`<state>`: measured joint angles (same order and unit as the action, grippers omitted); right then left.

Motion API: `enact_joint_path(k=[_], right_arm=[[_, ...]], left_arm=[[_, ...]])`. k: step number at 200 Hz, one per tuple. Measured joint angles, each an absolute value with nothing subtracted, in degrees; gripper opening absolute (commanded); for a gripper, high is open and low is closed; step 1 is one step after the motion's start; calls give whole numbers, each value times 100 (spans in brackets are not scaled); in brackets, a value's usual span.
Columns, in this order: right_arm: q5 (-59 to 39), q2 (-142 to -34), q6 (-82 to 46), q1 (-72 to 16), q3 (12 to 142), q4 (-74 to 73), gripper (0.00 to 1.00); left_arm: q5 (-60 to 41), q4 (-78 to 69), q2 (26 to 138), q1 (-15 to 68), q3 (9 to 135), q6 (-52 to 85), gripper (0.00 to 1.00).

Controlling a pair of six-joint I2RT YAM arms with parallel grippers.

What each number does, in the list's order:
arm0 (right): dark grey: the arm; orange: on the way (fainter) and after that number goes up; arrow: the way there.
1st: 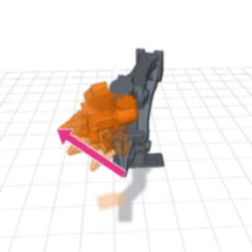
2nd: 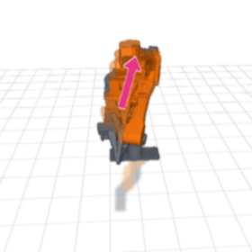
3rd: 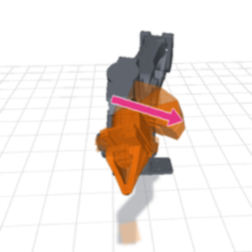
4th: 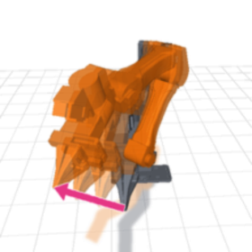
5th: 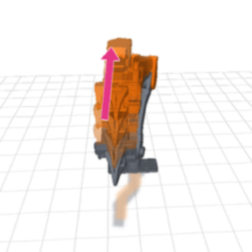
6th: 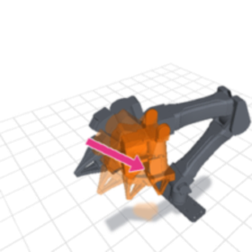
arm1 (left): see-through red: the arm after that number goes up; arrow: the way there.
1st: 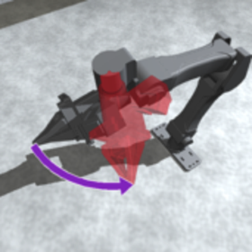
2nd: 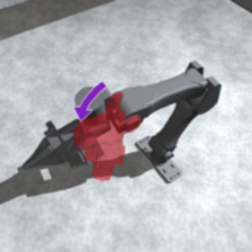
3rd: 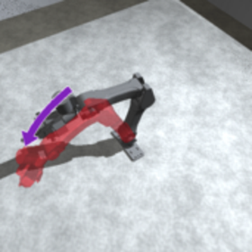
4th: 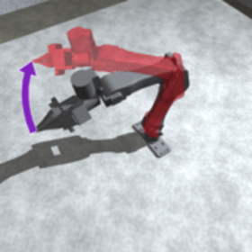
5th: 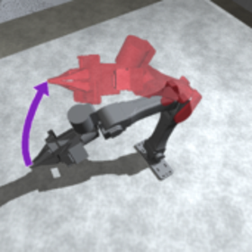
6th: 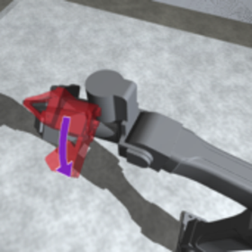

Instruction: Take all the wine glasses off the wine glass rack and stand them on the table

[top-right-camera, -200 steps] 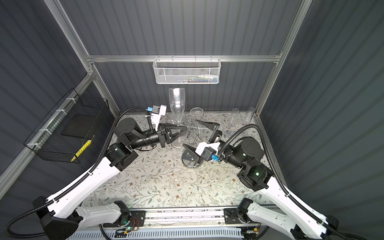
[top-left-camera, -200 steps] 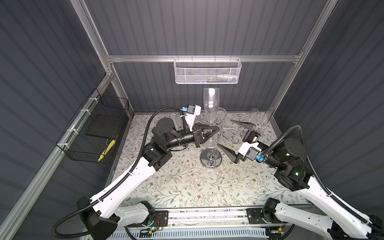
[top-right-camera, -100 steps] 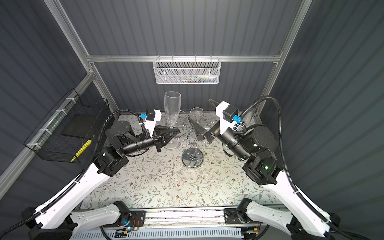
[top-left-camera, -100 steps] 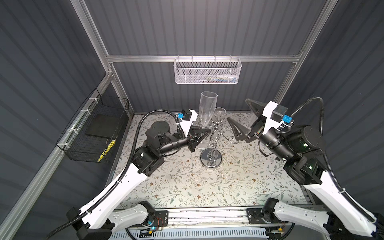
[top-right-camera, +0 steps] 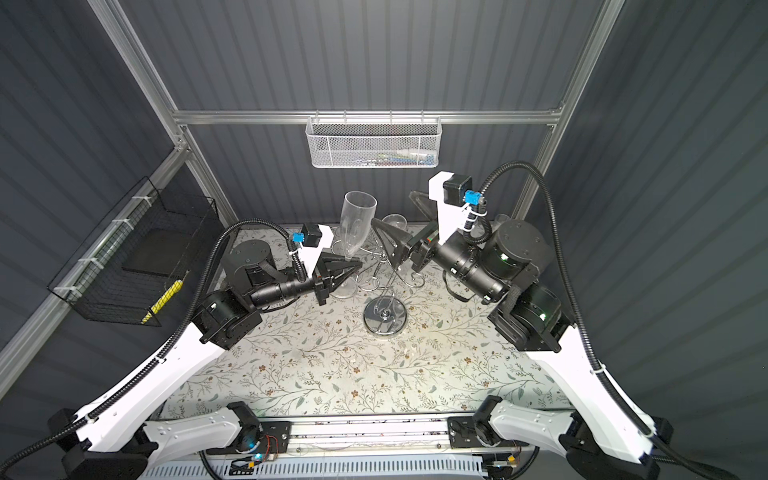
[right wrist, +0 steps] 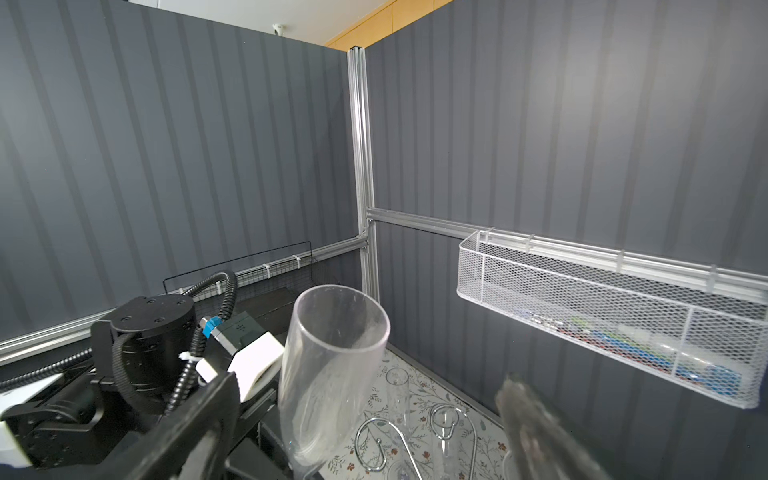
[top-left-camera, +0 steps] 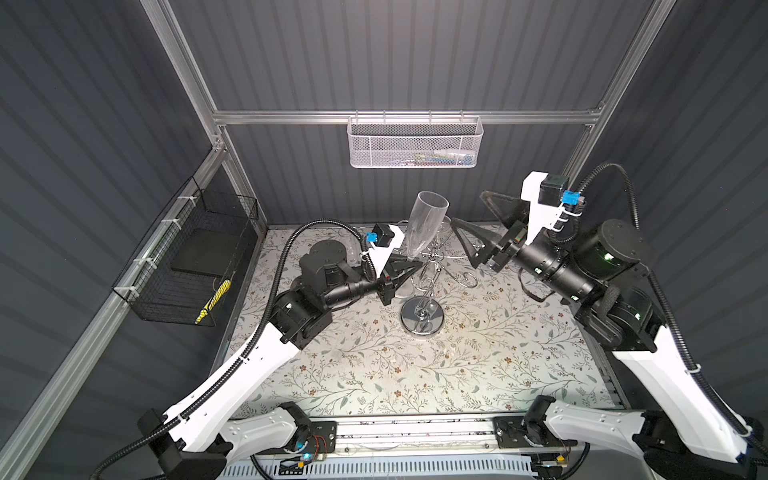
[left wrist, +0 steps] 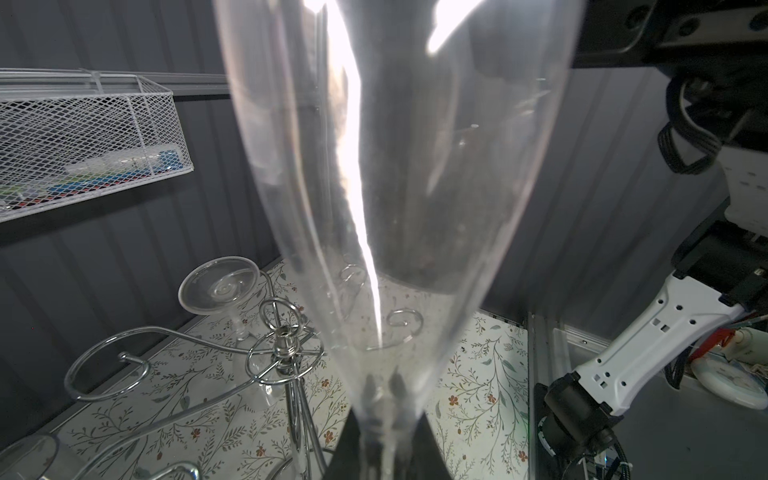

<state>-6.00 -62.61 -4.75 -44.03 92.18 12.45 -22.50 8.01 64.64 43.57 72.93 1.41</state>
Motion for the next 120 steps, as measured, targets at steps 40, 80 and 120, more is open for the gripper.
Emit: enact_joint_path(k=[40, 80, 120], right_arm=[[-1323, -6429, -1085, -4001, 9198, 1225, 96], [-1756, -6753, -1549, -3892, 9205, 1162, 95], [-2073, -7067, -1804, -3887, 9207, 1188, 91]], left_arm=[[-2270, 816, 6563, 4357, 7314, 14, 0], [-2353, 773, 6626, 4372, 7323, 12, 0], [-2403, 766, 6707, 4434, 7336, 12, 0]])
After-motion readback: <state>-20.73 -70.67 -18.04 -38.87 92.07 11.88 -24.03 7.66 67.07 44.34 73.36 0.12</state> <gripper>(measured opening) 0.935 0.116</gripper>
